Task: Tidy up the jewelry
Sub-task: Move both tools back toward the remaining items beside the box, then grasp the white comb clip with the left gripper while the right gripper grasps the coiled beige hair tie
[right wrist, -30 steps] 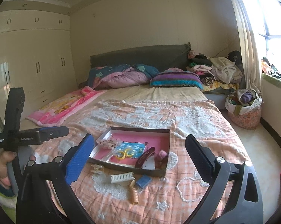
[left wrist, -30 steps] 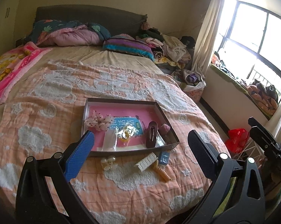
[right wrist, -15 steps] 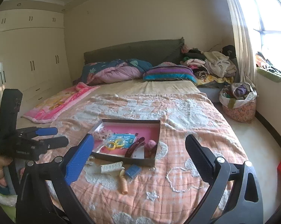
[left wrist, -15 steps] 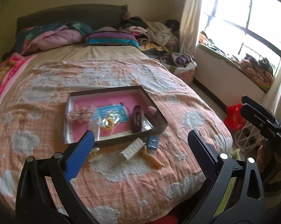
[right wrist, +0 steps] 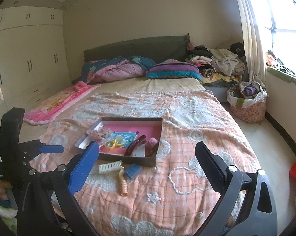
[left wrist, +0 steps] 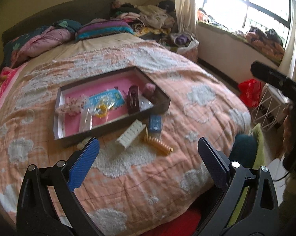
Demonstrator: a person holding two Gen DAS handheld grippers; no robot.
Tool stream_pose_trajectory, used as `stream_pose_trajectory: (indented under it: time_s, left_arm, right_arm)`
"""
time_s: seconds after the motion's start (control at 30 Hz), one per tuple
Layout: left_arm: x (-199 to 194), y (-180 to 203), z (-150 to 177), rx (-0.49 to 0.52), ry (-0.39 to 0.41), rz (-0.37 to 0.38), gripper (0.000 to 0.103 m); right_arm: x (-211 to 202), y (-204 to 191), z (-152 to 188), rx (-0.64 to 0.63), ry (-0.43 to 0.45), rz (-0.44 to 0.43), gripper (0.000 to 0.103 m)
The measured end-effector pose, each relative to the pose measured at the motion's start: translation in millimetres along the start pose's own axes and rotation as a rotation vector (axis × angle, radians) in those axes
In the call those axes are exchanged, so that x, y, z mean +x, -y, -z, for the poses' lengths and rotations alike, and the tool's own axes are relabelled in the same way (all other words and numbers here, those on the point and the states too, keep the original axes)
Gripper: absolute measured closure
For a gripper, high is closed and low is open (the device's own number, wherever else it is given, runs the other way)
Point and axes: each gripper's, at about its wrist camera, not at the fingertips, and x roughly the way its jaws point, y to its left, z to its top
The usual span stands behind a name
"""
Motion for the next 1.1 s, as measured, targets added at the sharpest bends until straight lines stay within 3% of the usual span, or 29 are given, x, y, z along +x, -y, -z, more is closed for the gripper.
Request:
stream_pose_trajectory:
  time_s: [0.4,0.7,1.0,1.1]
  left_arm:
    - [32.4,-23.6,18.5,-0.016,-0.053,-0.008,0.01]
    - [61.8,-44.4,27.6,-0.048,-0.109,-0.022,0.01]
    - [80.7,-60.0,24.4,-0.083,-0.143,0.02,0.034]
    - [85.2,-59.1,21.7,-0.076,-0.15,0.039,0.039]
  right_arm:
    - [33.6,-13.8,27.9,-0.04,-0.115,-0.04,0.005]
    - [81.5,-28.4,57.7,-0.066,-0.246,-0.082,0.005]
    - [119.5,-38.7,82.3,-0.084,-0.338,-0.121,0.006]
    - [128.7,-42.0,87.9,-0.095,-0.358,-0.134,0.015]
